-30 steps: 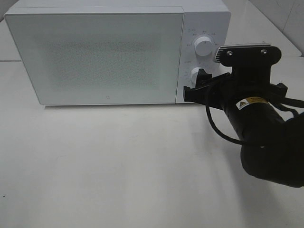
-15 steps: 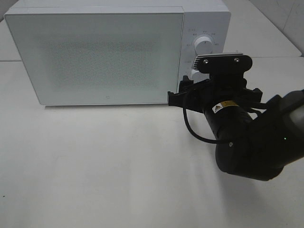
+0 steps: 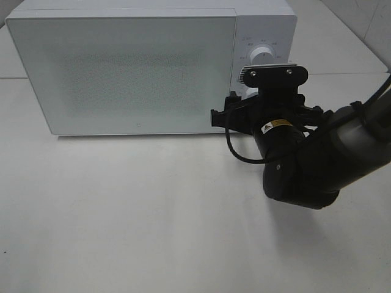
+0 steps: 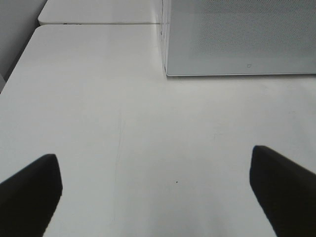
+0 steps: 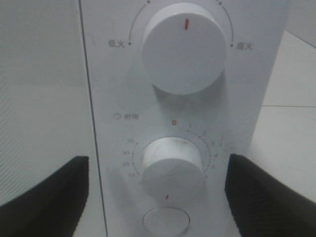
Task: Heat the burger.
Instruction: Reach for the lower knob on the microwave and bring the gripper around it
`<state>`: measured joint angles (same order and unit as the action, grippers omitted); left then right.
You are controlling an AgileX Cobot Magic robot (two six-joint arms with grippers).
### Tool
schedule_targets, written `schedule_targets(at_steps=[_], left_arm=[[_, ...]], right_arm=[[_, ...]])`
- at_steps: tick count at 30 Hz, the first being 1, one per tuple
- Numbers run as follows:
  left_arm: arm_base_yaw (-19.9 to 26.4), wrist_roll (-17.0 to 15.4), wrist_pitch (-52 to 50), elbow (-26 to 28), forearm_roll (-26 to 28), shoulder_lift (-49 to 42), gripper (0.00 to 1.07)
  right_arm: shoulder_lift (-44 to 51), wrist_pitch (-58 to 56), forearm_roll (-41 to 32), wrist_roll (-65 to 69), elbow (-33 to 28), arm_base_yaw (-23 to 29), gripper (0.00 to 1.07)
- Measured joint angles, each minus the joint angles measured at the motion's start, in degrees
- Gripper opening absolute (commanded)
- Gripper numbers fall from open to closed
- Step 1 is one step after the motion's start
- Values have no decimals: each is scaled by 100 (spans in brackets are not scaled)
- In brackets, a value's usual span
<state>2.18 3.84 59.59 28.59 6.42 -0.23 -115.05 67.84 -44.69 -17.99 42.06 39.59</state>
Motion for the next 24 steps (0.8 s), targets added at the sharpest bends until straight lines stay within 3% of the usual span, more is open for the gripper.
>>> schedule_targets(at_steps=[16,20,22,23,24], left_arm=[[0,0,0,0,0,0,98],[0,0,0,0,0,0,98],[0,0,0,0,0,0,98],[0,0,0,0,0,0,98],[0,0,0,0,0,0,98]], right_arm=[[-418,-40,143,0,378,-281,73],[-424,-40,143,0,395,-286,68],[-430,-34,149,0,395,-286,58],[-430,-34,149,0,395,-286,58],[-430,-17,149,0,395,-286,45]])
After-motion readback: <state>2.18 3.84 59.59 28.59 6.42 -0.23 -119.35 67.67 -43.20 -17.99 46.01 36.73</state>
